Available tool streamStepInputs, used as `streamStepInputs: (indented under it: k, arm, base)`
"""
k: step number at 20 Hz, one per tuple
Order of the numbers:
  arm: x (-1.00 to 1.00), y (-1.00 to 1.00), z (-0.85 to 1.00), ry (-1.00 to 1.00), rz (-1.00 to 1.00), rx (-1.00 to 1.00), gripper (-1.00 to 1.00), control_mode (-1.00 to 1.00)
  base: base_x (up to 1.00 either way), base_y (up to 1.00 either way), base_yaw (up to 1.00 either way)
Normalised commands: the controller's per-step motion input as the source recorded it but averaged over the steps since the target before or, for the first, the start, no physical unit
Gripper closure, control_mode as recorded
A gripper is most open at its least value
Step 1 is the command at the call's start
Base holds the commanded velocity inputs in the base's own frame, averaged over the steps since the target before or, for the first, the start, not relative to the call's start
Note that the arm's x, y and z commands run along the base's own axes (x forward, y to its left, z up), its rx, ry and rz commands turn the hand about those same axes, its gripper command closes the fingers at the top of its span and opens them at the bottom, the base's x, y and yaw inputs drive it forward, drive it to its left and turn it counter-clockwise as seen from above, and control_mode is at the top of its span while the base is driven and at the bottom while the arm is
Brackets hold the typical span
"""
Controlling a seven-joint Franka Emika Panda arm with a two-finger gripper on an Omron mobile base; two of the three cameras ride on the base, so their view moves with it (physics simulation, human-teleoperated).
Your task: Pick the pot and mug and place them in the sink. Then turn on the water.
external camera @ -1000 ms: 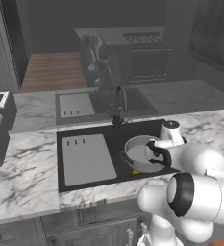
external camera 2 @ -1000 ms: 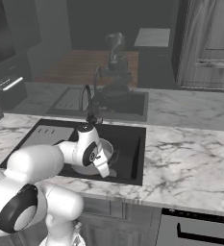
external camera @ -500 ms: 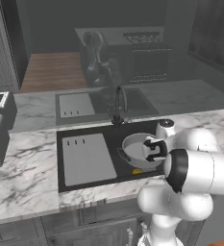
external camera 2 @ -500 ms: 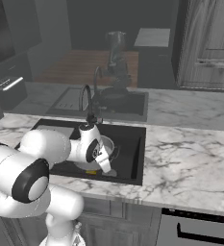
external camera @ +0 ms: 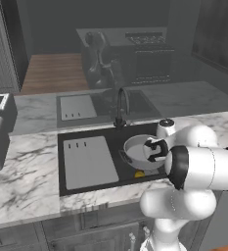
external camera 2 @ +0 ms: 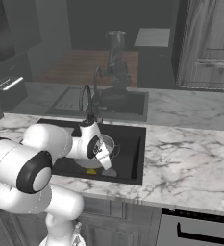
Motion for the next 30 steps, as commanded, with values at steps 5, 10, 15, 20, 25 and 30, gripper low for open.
streamStepInputs:
  k: [5, 10, 15, 20, 25, 30]
  arm:
    - [0.0, 0.0, -0.24, -0.01, 0.0, -0.02, 1.0, -1.0]
    - [0.0, 0.0, -0.3, -0.03, 0.0, -0.02, 1.0, -1.0]
    - [0.0, 0.0, -0.23, -0.03, 0.0, -0.02, 1.0, -1.0]
    - [0.0, 0.0, -0.16, -0.03, 0.0, -0.01, 1.0, -1.0]
    - [0.0, 0.0, -0.06, 0.0, 0.0, -0.01, 1.0, -1.0]
    - [0.0, 0.0, 0.0, 0.0, 0.0, 0.0, 1.0, -1.0]
  base:
    - [0.0, 0.0, 0.0]
    - [0.0, 0.0, 0.0]
    - [0.0, 0.0, 0.0]
    - [0.0, 0.0, 0.0]
    - [0.0, 0.0, 0.0]
    - [0.0, 0.0, 0.0]
